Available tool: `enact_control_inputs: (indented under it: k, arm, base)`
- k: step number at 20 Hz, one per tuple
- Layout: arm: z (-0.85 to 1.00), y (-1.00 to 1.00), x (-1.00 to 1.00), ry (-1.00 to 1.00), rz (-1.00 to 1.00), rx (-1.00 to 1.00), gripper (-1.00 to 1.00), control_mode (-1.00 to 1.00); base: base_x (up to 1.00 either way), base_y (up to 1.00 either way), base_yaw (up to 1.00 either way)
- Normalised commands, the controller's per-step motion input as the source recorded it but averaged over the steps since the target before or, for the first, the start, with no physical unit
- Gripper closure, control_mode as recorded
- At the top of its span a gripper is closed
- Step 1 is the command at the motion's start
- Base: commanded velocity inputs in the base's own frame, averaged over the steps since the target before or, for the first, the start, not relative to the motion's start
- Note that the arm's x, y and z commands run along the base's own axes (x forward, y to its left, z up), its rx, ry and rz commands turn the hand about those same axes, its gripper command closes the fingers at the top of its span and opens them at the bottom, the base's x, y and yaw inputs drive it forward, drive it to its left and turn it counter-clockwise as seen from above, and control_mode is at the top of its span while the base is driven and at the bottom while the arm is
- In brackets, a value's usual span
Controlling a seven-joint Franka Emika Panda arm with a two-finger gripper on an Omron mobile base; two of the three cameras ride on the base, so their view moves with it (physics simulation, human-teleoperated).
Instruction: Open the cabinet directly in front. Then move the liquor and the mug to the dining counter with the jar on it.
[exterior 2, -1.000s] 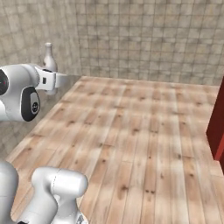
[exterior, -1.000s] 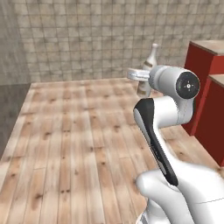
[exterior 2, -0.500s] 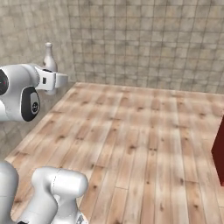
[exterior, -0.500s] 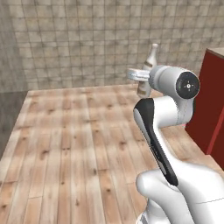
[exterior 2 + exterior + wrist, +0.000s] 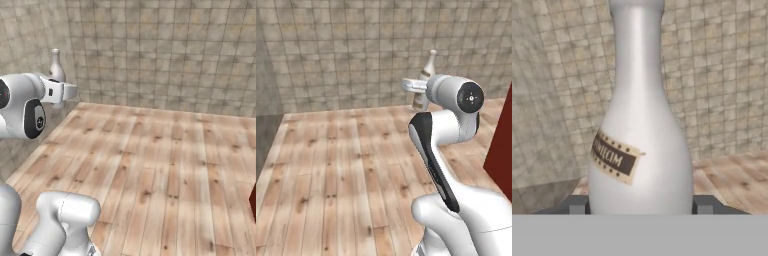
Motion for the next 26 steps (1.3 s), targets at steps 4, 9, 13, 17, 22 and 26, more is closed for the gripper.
enact_control_inputs:
  k: [4,9,13,17,22,26]
  arm:
    - [0.0,0.0,0.0,0.0,0.0,0.0,1.0,1.0]
    - [0.0,0.0,0.0,0.0,0.0,0.0,1.0,1.0]
    - [0.0,0.0,0.0,0.0,0.0,0.0,1.0,1.0]
    - [0.0,0.0,0.0,0.0,0.0,0.0,1.0,1.0]
    - [0.0,0.0,0.0,0.0,0.0,0.0,1.0,1.0]
    - [0.0,0.0,0.0,0.0,0.0,0.0,1.0,1.0]
  base:
    - [1.0,0.0,0.0]
    - [1.0,0.0,0.0]
    - [1.0,0.0,0.0]
    - [1.0,0.0,0.0]
    - [1.0,0.0,-0.11]
    - [1.0,0.0,-0.29]
